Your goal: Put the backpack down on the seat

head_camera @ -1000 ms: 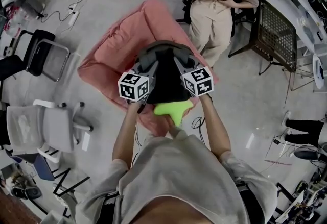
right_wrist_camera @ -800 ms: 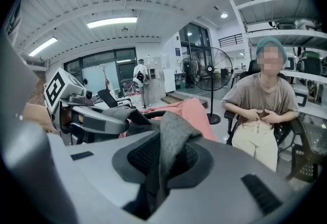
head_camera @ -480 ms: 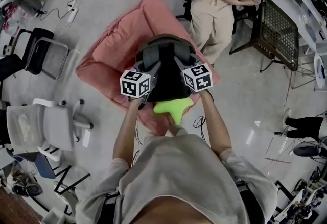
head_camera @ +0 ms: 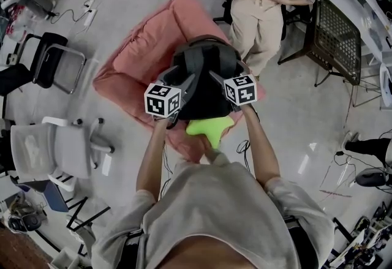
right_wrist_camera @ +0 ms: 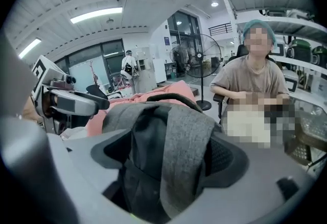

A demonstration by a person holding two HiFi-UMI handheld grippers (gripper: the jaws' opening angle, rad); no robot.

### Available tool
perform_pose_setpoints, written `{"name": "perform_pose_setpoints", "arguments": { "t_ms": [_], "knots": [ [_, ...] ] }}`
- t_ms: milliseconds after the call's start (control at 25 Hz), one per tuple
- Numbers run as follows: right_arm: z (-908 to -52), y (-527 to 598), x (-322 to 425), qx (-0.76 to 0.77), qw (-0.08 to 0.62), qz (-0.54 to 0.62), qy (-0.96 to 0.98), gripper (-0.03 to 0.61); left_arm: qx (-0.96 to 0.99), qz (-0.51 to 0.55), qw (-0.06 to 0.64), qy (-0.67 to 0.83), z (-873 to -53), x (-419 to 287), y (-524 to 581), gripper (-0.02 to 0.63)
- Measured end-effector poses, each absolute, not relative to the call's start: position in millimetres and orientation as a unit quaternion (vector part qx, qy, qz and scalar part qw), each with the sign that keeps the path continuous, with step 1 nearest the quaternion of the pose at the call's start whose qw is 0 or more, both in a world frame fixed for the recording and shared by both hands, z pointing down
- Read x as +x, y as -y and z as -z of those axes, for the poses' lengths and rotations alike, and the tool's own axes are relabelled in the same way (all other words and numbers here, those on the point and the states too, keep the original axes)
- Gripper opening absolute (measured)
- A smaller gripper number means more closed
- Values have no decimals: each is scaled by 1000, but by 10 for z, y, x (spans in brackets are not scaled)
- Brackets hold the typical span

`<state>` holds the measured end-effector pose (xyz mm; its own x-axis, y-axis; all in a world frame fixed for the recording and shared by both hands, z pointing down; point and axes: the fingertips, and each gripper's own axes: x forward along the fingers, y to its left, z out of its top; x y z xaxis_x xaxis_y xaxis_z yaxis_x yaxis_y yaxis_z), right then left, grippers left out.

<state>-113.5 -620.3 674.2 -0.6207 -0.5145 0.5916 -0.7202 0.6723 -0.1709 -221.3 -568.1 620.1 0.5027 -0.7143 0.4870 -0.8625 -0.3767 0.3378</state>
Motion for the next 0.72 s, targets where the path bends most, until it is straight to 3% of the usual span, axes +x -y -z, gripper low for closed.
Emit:
{"name": "perform_pose_setpoints", "arguments": {
  "t_ms": [120, 480, 720],
  "knots": [
    [-6791, 6264, -1007, 377, 256, -200, 867, 451, 821, -134, 279, 480, -6194, -2178, 5653, 225],
    [-6621, 6219, -933, 377, 237, -184, 876, 449, 824, -138, 266, 481, -6119, -2107, 5650, 225],
    [-6443, 6070, -979, 374, 224, -166, 885, 373, 827, -132, 254, 484, -6012, -2124, 5596, 224]
  ]
}}
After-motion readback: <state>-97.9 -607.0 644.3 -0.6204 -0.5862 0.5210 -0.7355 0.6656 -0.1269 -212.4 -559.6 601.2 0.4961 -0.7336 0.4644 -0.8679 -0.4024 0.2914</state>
